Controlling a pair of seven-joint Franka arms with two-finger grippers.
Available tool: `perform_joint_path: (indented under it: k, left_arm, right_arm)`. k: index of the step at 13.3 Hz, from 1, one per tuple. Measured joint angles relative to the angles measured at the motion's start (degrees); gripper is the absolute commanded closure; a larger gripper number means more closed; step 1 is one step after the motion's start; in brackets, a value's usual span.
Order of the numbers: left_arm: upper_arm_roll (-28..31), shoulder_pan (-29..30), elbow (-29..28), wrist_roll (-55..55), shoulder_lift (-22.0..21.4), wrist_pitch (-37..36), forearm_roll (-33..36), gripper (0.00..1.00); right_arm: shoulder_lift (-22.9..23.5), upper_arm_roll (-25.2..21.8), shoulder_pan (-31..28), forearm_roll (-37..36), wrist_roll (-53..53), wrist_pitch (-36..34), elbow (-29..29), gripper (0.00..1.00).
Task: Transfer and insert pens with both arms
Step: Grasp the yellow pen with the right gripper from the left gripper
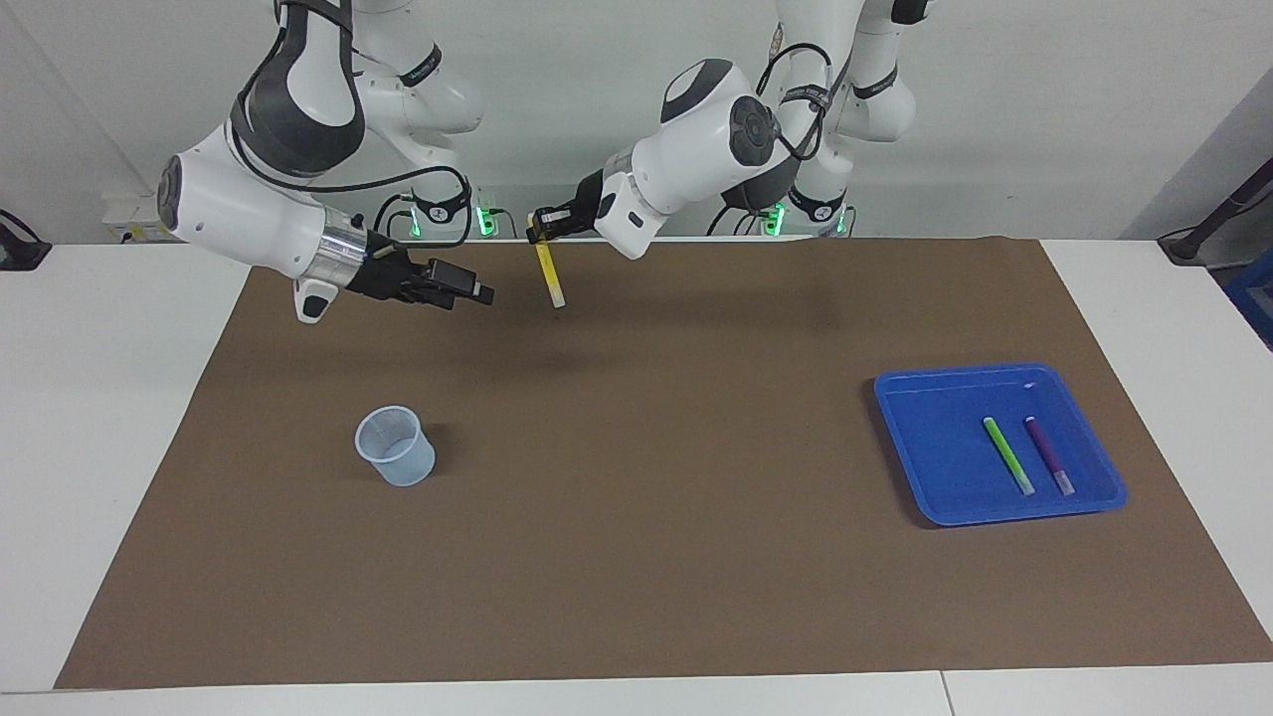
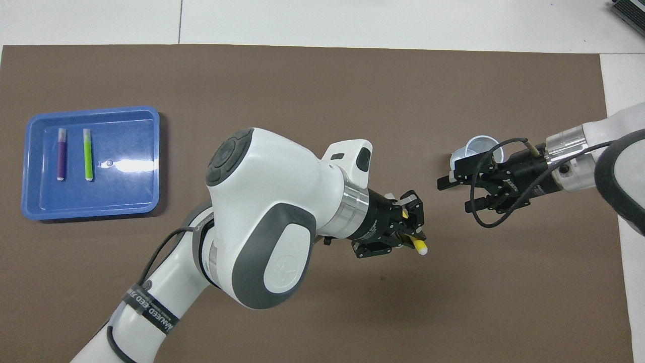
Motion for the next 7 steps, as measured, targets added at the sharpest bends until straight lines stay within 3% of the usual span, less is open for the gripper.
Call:
perform_joint_path:
  k: [4, 7]
  left_arm:
    - [-0.1, -4.2, -1.1, -0.3, 0.3, 12.6, 0.0, 1.0]
    - [-0.1, -7.5, -2.8, -0.4, 0.3, 17.8, 0.0, 1.0]
  right_arm:
    - [0.0, 0.2, 2.9, 0.0, 0.3, -0.6, 0.4, 0.0]
    - [-0.1, 0.2, 3.9, 0.0, 0.4, -1.3, 0.6, 0.0]
